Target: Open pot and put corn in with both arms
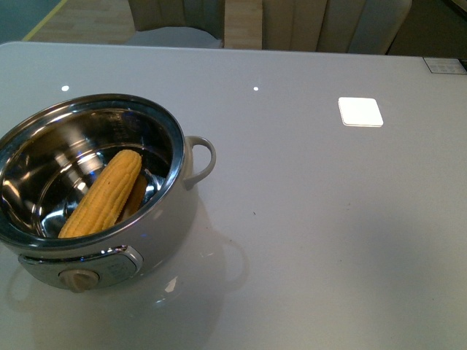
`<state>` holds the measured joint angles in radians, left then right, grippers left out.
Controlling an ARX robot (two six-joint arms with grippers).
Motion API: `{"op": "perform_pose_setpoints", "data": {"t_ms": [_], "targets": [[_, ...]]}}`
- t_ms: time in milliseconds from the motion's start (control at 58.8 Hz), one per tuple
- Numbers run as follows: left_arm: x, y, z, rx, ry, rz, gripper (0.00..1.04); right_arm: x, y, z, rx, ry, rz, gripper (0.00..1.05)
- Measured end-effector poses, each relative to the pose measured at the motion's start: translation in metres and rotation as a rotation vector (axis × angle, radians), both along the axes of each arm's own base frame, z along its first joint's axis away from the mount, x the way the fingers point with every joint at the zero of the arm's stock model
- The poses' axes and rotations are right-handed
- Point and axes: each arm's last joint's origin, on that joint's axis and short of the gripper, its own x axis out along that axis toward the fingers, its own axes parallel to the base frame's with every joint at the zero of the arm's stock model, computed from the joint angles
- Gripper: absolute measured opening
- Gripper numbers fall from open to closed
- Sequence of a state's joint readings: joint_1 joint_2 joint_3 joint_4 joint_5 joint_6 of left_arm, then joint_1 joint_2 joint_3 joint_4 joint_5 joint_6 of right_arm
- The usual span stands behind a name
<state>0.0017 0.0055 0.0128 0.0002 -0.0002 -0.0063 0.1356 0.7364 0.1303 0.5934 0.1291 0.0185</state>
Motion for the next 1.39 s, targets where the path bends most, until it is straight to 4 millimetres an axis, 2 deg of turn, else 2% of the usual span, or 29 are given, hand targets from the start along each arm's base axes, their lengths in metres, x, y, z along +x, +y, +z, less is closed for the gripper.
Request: {"op": "perform_pose_setpoints", "data": {"t_ms": [51,357,578,1395], "targets": [[0.000,0.000,0.000,0.000,0.000,0.000,0.98,-0.003,-0.002,-0.001,-0.005,-0.005,0.002,0.02],[0.000,0.000,0.000,0.000,0.000,0.000,0.98,-0.019,-0.017,-0.011,-0.011,-0.005,-0.008,0.02],[0.000,0.000,0.000,0.000,0.000,0.000,0.98,-0.028,-0.017,-0.018,-0.011,-0.019,-0.004,0.02],[0.000,0.000,0.000,0.000,0.000,0.000,0.98,-0.047,-0.017,-0.017,-0.011,-0.031,-0.004,0.02]]}}
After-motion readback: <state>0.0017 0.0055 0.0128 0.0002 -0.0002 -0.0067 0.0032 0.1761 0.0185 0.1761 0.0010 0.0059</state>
